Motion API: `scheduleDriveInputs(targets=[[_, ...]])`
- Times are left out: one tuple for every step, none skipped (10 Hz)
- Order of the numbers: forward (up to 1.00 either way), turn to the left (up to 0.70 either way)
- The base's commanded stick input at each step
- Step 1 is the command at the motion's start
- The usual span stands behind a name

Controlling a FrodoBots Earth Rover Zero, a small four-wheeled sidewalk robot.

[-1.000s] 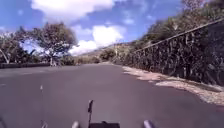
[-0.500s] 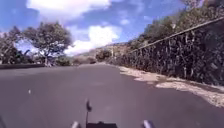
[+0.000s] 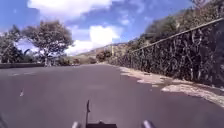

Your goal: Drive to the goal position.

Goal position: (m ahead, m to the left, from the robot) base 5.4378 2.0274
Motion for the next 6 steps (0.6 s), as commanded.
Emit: scheduleDriveInputs(targets=[[0.63,-0.03],[0.63,0.0],[0.63,0.0],[0.63,0.0],[0.63,0.0],[0.63,0.0]])
